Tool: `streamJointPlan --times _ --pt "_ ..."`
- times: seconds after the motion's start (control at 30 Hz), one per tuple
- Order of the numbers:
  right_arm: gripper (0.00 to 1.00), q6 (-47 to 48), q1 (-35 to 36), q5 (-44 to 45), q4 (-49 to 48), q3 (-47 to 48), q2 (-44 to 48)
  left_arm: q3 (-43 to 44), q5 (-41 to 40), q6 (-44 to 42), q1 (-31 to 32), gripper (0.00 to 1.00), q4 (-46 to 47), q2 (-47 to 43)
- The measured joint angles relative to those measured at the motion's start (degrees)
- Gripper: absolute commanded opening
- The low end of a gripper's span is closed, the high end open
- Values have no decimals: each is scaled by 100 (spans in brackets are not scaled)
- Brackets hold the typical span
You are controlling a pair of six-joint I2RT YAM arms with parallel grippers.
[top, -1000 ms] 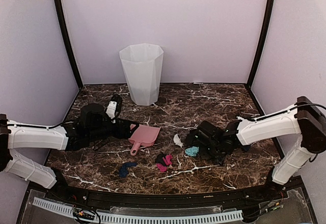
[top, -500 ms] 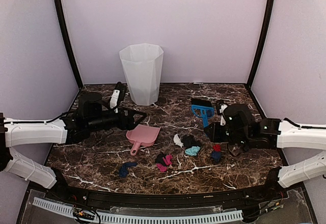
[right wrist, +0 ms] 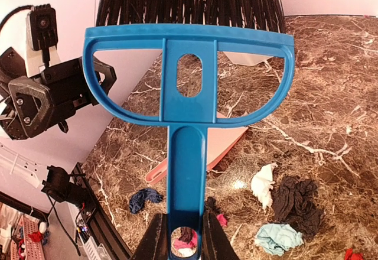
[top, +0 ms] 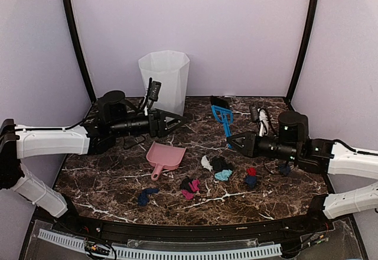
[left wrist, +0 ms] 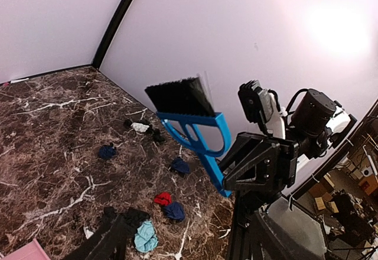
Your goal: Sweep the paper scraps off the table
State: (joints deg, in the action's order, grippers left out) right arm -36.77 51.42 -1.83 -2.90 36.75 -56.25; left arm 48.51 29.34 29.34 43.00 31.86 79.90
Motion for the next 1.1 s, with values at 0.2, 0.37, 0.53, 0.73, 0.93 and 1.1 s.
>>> streamJointPlan --times 0.2,0.37,0.53,0.73,0.93,1.1 --pt "10 304 9 -111 -13 223 -505 326 304 149 103 73 238 389" --pt "10 627 155 107 94 540 -876 614 168 315 155 68 258 756" --pt "9 1023 479 612 372 916 -1239 992 -66 584 160 59 227 1176" --pt "9 1394 636 1150 656 1161 -1526 1209 -190 850 162 30 221 1495" --pt "29 1681 723 1526 737 1226 -1587 1340 -527 973 164 0 66 1519" --pt "93 1696 748 1777 719 1233 -1567 1421 -627 1049 188 0 94 1561"
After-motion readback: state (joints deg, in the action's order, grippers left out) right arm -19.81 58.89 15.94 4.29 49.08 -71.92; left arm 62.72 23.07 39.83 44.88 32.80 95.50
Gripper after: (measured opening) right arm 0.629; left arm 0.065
